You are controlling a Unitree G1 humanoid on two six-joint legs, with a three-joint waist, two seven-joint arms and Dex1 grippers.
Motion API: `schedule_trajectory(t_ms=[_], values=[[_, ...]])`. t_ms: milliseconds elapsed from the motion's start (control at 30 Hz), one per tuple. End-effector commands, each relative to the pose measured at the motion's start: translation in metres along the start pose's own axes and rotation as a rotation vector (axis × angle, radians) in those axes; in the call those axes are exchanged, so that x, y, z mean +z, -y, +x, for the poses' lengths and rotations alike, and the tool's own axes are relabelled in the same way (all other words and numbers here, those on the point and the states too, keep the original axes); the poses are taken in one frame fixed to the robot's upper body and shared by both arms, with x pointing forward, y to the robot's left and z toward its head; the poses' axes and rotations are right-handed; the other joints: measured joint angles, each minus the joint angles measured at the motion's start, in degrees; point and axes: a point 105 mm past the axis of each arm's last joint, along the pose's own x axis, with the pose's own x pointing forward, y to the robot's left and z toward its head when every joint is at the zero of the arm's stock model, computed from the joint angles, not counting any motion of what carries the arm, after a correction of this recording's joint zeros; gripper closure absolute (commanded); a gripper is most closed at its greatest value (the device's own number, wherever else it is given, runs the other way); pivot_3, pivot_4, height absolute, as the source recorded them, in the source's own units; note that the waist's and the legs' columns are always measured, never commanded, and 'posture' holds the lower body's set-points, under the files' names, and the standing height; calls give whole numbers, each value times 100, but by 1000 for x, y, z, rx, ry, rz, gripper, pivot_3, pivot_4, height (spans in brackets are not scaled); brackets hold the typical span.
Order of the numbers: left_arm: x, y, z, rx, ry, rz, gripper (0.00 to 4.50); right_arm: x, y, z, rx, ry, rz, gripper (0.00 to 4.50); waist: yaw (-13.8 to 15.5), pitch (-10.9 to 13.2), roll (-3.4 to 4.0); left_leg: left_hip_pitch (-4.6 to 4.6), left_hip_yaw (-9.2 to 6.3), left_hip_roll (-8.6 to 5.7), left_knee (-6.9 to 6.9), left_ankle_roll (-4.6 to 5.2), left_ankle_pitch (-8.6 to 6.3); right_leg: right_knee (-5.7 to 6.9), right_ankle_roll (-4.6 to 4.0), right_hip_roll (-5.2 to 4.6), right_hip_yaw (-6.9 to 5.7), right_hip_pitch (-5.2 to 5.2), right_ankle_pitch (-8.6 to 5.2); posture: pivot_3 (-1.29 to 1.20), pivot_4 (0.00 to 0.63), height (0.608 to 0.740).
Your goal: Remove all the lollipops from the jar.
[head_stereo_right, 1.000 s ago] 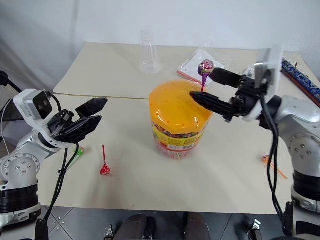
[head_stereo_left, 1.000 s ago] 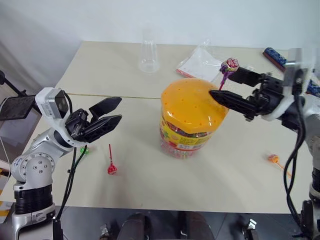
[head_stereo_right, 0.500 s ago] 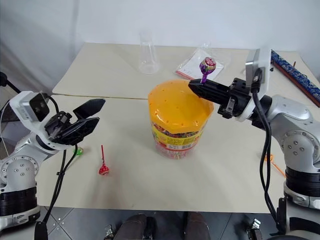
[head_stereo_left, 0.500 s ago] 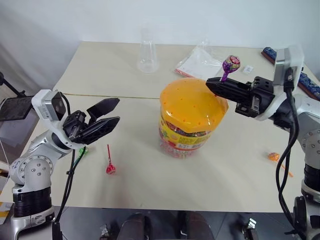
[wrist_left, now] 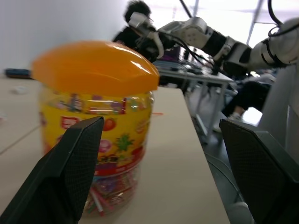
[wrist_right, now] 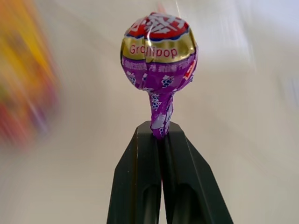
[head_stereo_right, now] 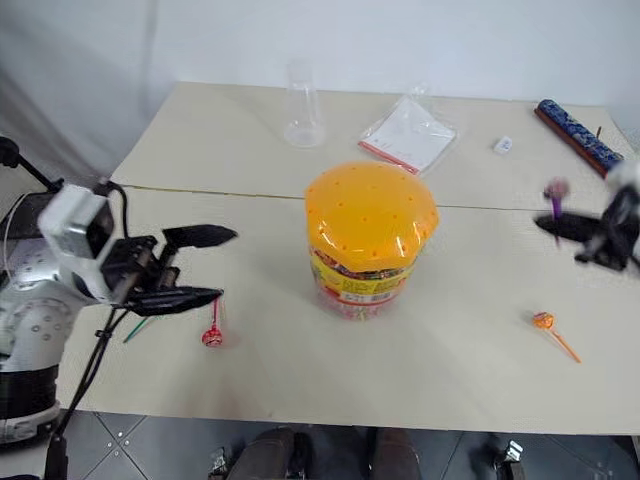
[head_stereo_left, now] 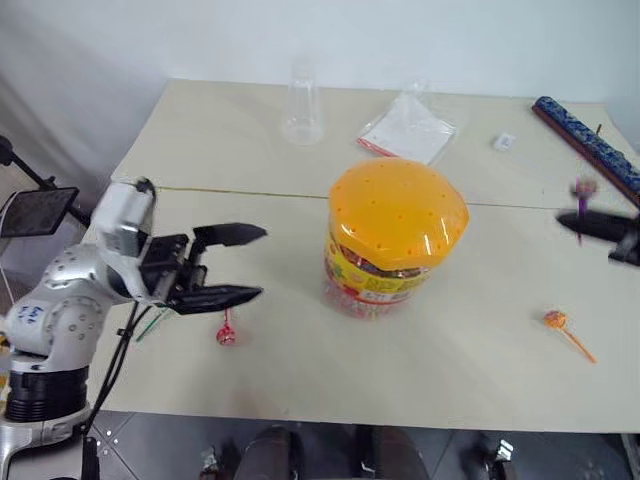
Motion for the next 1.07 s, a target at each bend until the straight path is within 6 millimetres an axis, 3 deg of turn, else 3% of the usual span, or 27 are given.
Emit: schedule_trajectory(t_ms=[33, 200, 300, 467, 567, 667, 800, 1067], values=[[3, 6, 4, -32, -12, 58, 299, -41, 10, -4, -57, -207, -109, 4457, -75, 0, 0, 5, 3, 5, 0, -2, 1, 2, 0, 4, 0, 1, 0, 0, 150, 740], [2, 5, 4, -31, -15, 57, 299, -80, 11, 5, -74, -247, -14, 4457, -161, 7, 14, 28, 12, 10, 0, -21, 17, 24, -9, 7, 22, 2, -4, 0, 150, 740], [3, 5, 4, -31, -16, 57, 299, -87, 11, 6, -73, -227, -8, 3769, -135, 9, 18, 29, 7, 11, 2, -23, 18, 35, -12, 6, 25, 0, -5, 0, 150, 740], [4, 3, 0, 4, -18, 69, 299, -70, 0, 2, 20, -71, -69, 2153, -84, 11, 21, 18, -4, 8, 1, -23, 17, 29, -11, 5, 15, -1, -5, 0, 150, 740], [-4, -6, -10, 96, -48, 66, 299, -38, -18, 0, 134, 162, -130, 1138, -88, 11, 21, 20, -8, 9, 2, -23, 17, 24, -11, 8, 10, 4, -5, 0, 150, 740], [-18, -15, -24, 208, -95, 64, 299, -18, -33, 3, 232, 261, -113, 154, -121, 11, 23, 26, -7, 9, 2, -23, 17, 27, -11, 8, 13, 8, -5, 0, 150, 740], [-40, -30, -47, 399, -161, 84, 299, 0, -62, 24, 361, 333, -250, 68, -134, 11, 23, 30, -7, 12, 2, -23, 17, 36, -12, 5, 14, 4, -5, 0, 150, 740], [-70, -28, -63, 578, -301, 120, 299, -16, -88, 67, 447, 387, -351, 68, -90, 11, 22, 16, -21, 5, -1, -24, 11, 31, -10, -10, -7, 0, -3, 0, 150, 740]])
